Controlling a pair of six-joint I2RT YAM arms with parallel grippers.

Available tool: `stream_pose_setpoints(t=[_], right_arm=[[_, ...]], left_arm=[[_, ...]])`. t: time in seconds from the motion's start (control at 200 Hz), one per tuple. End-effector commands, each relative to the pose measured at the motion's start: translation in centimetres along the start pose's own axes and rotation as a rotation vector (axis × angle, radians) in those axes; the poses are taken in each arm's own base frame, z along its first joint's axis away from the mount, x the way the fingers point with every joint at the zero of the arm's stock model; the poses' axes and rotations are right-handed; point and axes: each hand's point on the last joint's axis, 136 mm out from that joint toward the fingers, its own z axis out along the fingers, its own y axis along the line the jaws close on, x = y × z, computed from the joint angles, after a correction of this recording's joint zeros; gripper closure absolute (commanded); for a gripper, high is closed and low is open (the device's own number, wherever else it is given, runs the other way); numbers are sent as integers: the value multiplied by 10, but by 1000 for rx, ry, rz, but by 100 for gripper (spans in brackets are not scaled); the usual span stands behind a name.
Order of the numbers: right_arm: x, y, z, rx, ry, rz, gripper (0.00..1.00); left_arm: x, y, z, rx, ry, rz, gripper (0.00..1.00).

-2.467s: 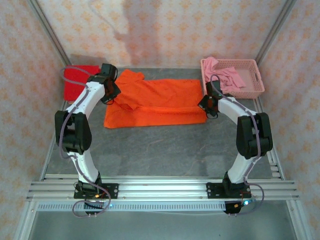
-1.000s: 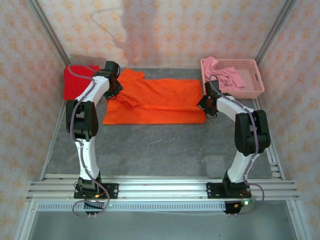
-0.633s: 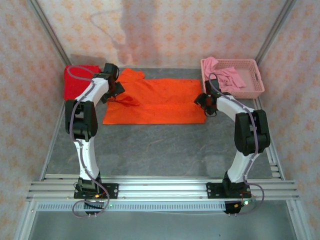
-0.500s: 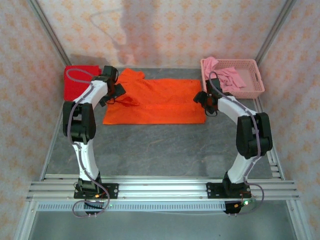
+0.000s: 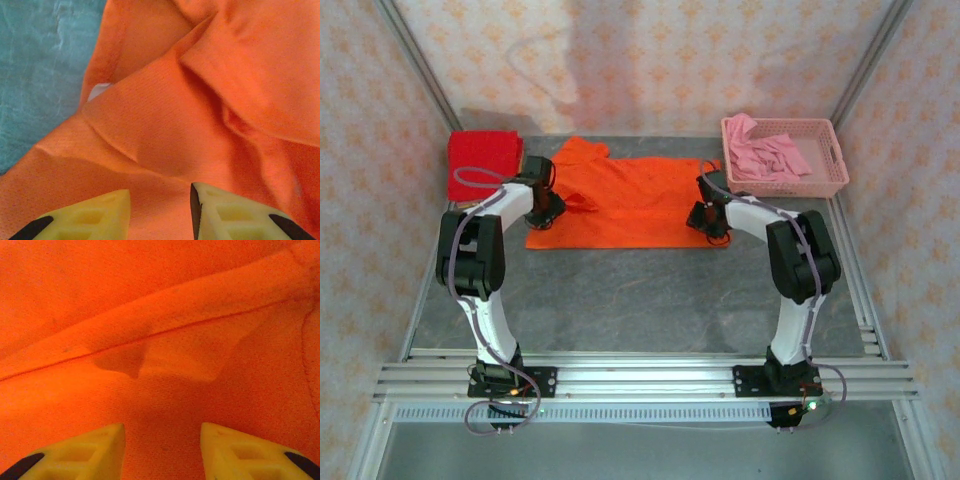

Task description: Fold and stack the t-shirts

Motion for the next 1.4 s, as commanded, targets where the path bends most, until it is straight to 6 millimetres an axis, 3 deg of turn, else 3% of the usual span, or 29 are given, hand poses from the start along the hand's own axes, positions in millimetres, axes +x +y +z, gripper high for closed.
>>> stream_pose_setpoints(t=[0.0,0.09,0.12,0.375,0.51,0.66,0.786,1.001,1.131,1.396], right_arm=[[9,-14,0,39,18,27,56],[21,-23,-1,50,36,34,56],[24,-25,-2,50,38,35,56],[56,-47,-14,52,73,55,56],[72,-57,-24,45,89,73,56],[86,-62,-40,9,90,101,56],[82,-55,-58,-40,56,79,54],[63,-20,-77,-144,-1,22,47],[61,-10,-76,-160,0,11,46],[60,-17,-74,-128,-14,20,46]], left_arm=[[17,14,12,-32,35,-22,64],[34,35,19,-74,64,-34,64],[35,36,11,-63,52,-39,63],[92,86,10,-100,140,-71,63],[115,108,-3,-115,150,-79,63],[127,120,-23,-126,130,-54,61],[122,107,-45,-94,78,-5,58],[101,58,-76,35,-2,17,47],[99,32,-71,110,33,-14,46],[100,-1,-45,158,123,-81,56]])
